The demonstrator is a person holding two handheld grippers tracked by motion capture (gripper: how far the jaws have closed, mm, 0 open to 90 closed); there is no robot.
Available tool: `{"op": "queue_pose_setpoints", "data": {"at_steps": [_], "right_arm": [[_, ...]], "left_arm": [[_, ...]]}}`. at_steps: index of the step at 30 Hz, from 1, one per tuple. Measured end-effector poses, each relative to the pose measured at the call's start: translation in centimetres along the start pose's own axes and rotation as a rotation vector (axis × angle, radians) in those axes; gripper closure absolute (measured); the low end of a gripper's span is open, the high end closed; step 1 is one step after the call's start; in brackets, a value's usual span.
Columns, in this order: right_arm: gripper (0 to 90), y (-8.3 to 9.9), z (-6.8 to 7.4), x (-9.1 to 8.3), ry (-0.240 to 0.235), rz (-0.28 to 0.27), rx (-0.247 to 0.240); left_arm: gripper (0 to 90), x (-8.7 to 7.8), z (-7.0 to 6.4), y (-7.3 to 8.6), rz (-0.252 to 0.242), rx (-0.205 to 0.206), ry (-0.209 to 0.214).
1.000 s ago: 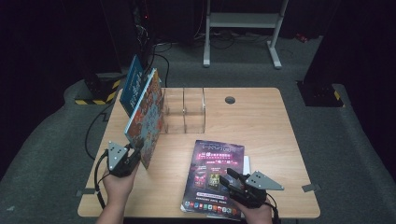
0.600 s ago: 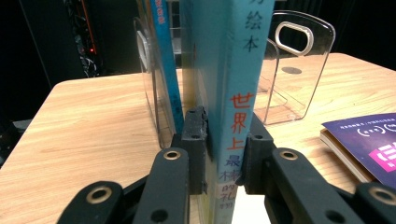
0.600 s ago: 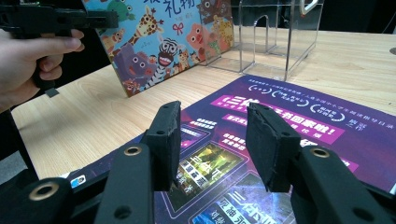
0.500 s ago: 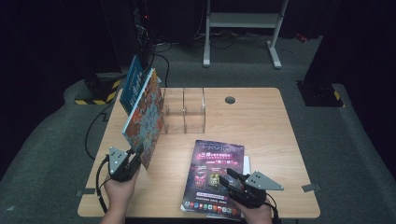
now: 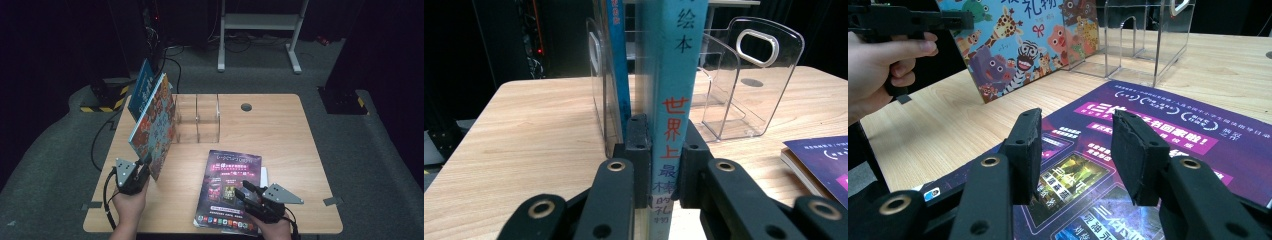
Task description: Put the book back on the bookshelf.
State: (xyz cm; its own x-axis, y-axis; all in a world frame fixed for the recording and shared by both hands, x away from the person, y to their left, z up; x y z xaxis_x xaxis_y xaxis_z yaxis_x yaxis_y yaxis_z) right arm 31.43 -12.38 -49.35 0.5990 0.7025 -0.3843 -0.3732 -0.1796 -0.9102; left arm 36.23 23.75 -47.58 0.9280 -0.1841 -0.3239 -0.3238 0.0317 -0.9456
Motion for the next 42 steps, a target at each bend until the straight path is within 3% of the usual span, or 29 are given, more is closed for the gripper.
{"op": "queue_pose_setpoints", "data": {"at_steps": [42], "right_arm": [[55.9, 0.0, 0.0, -0.1, -0.002, -0.004, -0.001]], "left_arm": [[80.7, 2.0, -0.9, -1.2, -0.021, -0.012, -0.058]]}}
Point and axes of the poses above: each handheld gripper's, and its own axes: x roughly forward along the jaws, y roughly out of its underside, z roughly to its left, the point moved 5 cm from there along x, roughly forward along the jaws, and after that the axes turned 4 degrees about z, right-handed, at the moved point
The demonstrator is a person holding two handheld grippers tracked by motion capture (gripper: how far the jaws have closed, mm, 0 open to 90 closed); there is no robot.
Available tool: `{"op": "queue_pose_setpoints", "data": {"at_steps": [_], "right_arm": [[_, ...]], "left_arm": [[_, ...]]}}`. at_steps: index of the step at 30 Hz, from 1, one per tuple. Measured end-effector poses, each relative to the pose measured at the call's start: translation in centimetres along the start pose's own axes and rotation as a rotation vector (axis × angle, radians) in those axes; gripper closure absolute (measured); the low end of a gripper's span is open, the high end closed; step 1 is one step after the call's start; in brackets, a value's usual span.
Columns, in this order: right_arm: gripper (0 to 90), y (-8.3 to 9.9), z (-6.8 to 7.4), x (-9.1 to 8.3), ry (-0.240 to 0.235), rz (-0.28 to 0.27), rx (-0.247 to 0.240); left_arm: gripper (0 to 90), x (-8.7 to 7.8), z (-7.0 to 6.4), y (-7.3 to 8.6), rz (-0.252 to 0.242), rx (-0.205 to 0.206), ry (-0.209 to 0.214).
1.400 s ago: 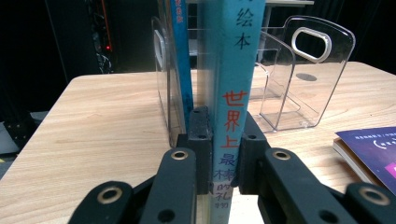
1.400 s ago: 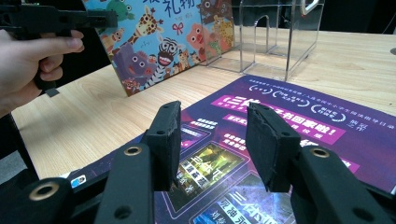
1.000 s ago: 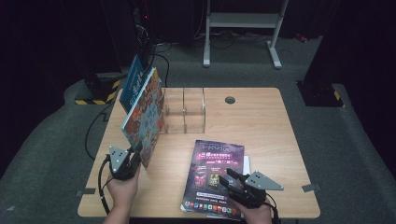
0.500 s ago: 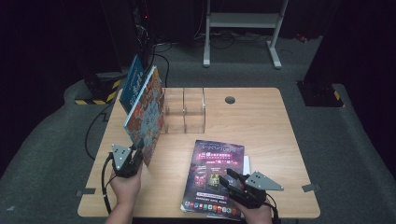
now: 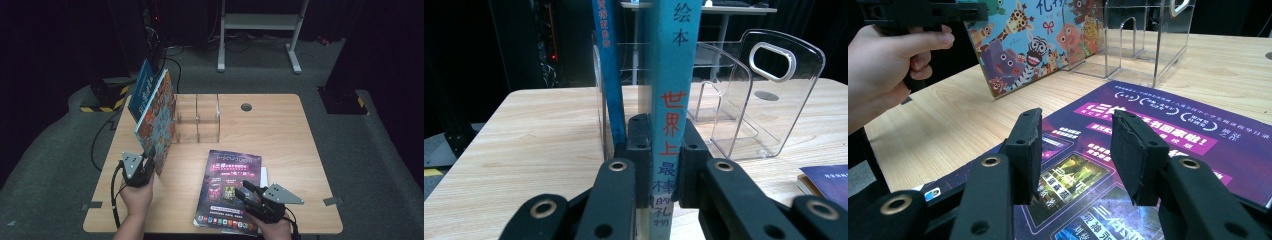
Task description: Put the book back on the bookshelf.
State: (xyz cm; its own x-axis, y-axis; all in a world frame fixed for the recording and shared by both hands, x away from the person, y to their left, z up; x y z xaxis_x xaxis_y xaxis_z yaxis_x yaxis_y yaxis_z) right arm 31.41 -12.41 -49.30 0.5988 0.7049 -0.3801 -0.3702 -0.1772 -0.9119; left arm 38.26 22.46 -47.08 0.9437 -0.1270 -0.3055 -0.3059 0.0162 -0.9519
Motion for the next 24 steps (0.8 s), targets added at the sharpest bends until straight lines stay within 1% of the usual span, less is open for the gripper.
{"op": "queue_pose_setpoints", "data": {"at_steps": [5, 12, 18, 24], "right_arm": [[55.9, 0.01, 0.01, 0.02, 0.001, 0.001, -0.002], [55.9, 0.01, 0.00, 0.00, 0.000, 0.000, -0.005], [55.9, 0.01, -0.01, -0.02, 0.003, 0.001, -0.006], [56.0, 0.03, 0.00, -0.03, 0.005, 0.003, -0.007]], "left_arm": [[80.7, 0.16, -0.06, -0.03, -0.001, 0.002, -0.005], [80.7, 0.52, -0.21, -0.13, -0.001, -0.007, -0.012], [80.6, 0.74, -0.33, -0.23, -0.002, 0.004, -0.015], [80.7, 0.88, -0.34, -0.27, -0.001, 0.005, -0.014]]}}
Point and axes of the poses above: each handheld gripper's, and its own axes: x roughly forward along the jaws, y roughly out of its underside, z roughly to its left, the point moved 5 cm from there along x, roughly forward along the jaws, and after that the axes turned 4 degrees about z, right-handed, at the moved point
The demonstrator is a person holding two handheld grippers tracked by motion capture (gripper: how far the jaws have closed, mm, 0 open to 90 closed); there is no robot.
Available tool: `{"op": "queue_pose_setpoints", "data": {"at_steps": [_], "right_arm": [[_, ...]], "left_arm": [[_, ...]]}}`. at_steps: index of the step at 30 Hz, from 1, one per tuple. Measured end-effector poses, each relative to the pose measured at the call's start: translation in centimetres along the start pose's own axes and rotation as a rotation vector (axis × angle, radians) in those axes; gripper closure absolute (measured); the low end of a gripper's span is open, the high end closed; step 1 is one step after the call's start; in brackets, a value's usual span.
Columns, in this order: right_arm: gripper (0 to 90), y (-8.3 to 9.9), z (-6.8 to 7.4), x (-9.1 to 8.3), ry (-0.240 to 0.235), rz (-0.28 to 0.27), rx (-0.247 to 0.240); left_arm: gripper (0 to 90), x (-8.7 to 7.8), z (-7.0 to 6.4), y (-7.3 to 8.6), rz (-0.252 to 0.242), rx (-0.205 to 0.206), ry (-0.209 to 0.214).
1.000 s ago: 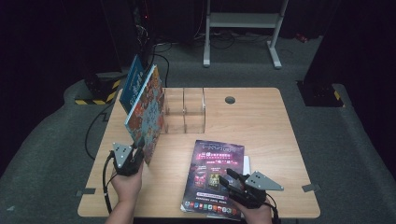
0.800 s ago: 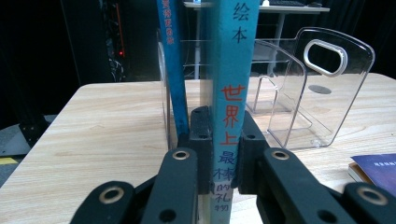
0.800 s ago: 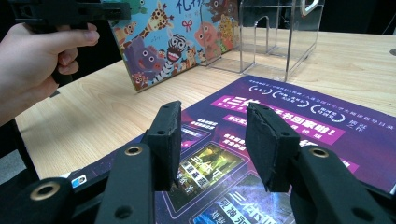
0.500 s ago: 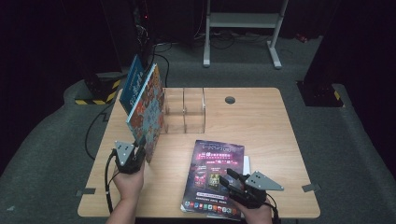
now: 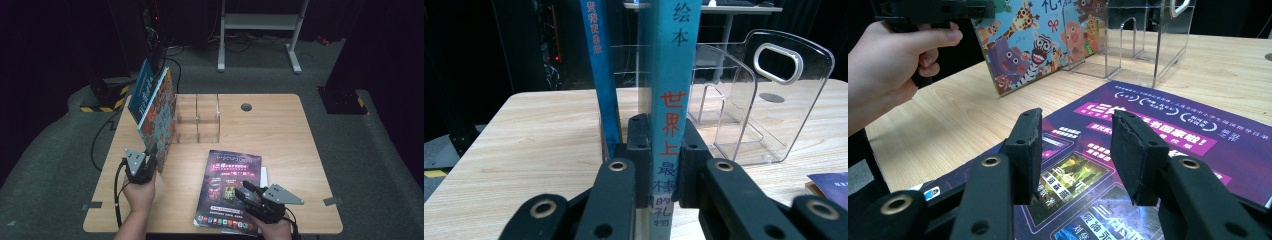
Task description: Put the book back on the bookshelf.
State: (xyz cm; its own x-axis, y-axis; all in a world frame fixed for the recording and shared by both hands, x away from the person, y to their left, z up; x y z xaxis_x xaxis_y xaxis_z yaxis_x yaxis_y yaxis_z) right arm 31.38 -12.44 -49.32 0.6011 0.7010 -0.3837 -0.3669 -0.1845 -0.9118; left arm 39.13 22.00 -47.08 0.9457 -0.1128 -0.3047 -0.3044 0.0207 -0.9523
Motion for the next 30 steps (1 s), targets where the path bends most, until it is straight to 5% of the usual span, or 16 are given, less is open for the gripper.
{"op": "queue_pose_setpoints", "data": {"at_steps": [30], "right_arm": [[56.0, 0.07, 0.14, 0.11, -0.004, 0.002, 0.001]], "left_arm": [[80.5, 0.48, 0.06, -0.19, -0.005, 0.005, -0.002]]}}
Point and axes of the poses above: each handheld gripper's, and its own axes: x roughly forward along the jaws, y roughly out of its underside, z roughly to its left, the point moved 5 cm from there along x, roughly forward along the jaws, and after that the axes turned 4 degrees about z, right-handed, at the moved point
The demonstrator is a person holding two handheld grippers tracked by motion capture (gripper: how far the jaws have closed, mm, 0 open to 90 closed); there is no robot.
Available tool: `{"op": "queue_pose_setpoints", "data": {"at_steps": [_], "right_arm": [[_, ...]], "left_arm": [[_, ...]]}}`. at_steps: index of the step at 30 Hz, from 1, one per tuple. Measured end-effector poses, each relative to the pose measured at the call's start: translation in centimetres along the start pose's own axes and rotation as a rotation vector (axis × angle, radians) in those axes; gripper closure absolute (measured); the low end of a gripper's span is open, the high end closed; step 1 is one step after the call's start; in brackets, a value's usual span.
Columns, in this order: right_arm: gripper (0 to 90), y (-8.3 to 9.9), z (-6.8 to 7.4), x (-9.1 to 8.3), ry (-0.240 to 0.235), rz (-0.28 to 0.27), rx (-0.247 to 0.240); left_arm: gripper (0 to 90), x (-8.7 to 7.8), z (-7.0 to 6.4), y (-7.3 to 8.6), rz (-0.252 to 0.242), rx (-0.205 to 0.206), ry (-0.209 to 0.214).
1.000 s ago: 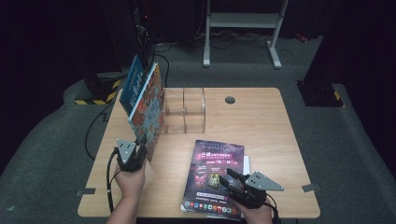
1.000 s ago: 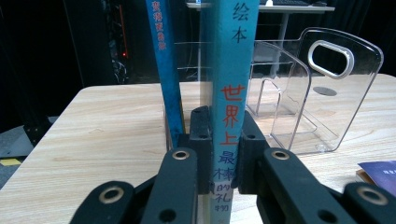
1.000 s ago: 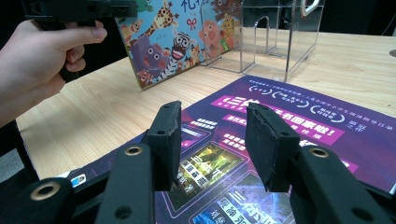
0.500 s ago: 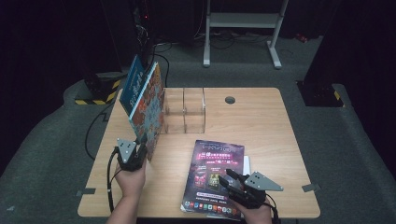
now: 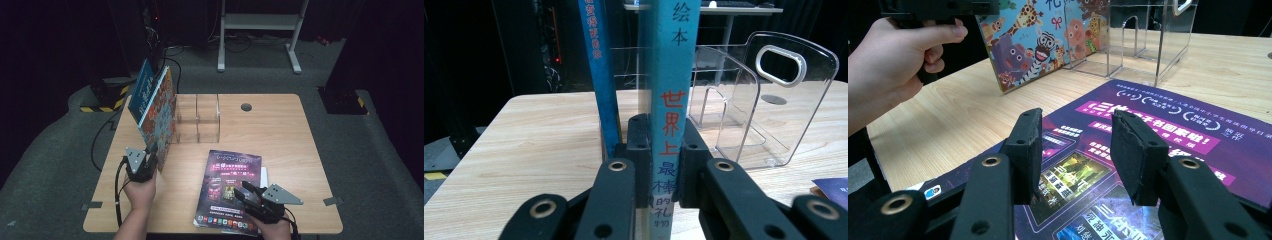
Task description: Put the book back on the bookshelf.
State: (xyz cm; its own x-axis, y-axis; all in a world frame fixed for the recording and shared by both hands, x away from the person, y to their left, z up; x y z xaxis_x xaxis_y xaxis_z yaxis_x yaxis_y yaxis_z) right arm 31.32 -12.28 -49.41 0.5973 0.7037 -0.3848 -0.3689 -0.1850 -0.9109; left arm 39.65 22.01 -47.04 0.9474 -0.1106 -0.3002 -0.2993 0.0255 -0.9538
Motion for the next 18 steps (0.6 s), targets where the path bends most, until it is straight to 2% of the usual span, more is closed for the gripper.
{"op": "queue_pose_setpoints", "data": {"at_steps": [18], "right_arm": [[55.9, 0.04, 0.00, 0.06, -0.001, 0.005, -0.002]], "left_arm": [[79.7, -0.14, 0.28, 0.16, 0.015, 0.009, 0.001]]}}
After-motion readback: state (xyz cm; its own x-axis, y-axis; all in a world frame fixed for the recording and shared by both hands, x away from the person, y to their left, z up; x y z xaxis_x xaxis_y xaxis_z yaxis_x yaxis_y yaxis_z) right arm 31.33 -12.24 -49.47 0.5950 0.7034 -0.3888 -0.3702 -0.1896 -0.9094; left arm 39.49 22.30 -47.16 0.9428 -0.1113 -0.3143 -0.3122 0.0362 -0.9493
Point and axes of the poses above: each handheld gripper's, and its own axes: x roughly forward along the jaws, y roughly out of its underside, z roughly to its left, the point moved 5 cm from there along x, roughly forward along the jaws, and after that the axes turned 4 degrees about z, right-handed, at the moved point
